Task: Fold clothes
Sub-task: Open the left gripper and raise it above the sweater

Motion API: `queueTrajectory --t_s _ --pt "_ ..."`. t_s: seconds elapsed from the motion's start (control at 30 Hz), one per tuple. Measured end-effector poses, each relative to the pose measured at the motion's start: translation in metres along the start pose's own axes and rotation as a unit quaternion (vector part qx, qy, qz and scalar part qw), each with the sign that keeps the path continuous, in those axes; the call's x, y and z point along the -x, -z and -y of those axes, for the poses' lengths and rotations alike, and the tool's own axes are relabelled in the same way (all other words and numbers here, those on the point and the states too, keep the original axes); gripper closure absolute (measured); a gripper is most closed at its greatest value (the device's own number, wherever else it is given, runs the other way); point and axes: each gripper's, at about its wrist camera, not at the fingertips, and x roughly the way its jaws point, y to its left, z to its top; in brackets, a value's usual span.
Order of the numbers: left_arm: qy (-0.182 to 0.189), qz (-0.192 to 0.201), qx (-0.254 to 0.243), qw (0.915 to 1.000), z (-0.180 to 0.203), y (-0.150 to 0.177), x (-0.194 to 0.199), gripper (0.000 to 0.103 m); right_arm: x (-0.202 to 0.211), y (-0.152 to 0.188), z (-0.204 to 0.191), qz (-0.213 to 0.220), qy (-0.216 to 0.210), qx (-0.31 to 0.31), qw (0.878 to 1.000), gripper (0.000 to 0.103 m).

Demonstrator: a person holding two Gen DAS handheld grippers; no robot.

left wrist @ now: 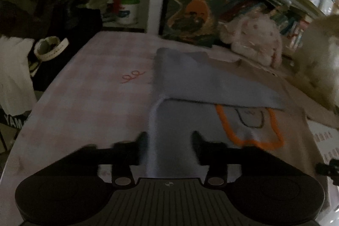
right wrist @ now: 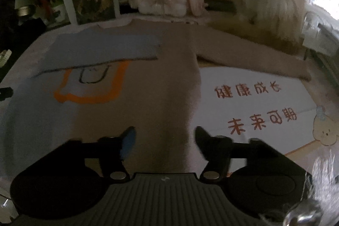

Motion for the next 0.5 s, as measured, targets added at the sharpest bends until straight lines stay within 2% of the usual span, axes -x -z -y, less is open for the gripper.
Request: queueTrajectory --t_s 0.07,0.17,0.23,0.33,0.5 --pt "0.008 0.001 -0.022 0.9997 0.008 0.004 0.003 0.037 0.007 0.001 -0.006 0.008 0.003 0.002 1.0 0.026" --pt "0.012 0.001 -0.053 0.9985 0.02 0.009 0.005 0.036 0.014 0.005 -0.011 0.012 0.011 0.002 1.0 0.02" --pt "0.013 0.001 -0.071 0.9974 0.027 0.013 0.006 0.03 0.02 0.01 -0.013 0.01 0.02 0.005 1.0 0.018" --pt "0.023 -0.002 -0.077 0.9967 0.034 0.024 0.007 0.021 0.028 0.018 -0.013 0.004 0.037 0.009 0.999 0.016" --pt "0.029 -0.012 -0.071 0.997 0.045 0.042 0.008 0.018 0.038 0.031 -0.002 -0.01 0.064 -0.008 0.998 0.013"
